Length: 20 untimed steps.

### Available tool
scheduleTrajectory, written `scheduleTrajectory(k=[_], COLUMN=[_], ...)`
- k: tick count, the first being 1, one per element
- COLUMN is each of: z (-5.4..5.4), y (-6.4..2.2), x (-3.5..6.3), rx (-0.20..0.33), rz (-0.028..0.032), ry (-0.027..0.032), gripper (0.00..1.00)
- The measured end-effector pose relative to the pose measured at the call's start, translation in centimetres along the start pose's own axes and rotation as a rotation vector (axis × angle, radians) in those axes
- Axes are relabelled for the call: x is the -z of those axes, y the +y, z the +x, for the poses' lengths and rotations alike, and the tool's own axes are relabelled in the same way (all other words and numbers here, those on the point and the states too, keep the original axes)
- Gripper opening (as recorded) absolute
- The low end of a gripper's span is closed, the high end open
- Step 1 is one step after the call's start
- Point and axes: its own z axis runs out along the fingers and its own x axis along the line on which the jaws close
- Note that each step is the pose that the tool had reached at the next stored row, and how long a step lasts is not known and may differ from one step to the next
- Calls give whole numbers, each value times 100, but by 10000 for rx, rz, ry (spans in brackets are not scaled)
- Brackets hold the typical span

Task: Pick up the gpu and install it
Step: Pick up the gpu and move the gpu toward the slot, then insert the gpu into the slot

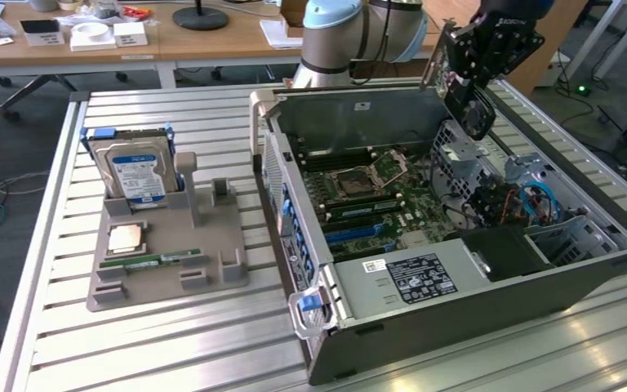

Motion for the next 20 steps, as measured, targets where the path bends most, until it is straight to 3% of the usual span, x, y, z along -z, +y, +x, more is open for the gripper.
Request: scheduleTrajectory(k=[13, 20], z=[-1, 2], y=[0, 0], x=[0, 0], rx=[27, 371], rz=[0, -8], ry=[2, 26], gripper=[26, 26])
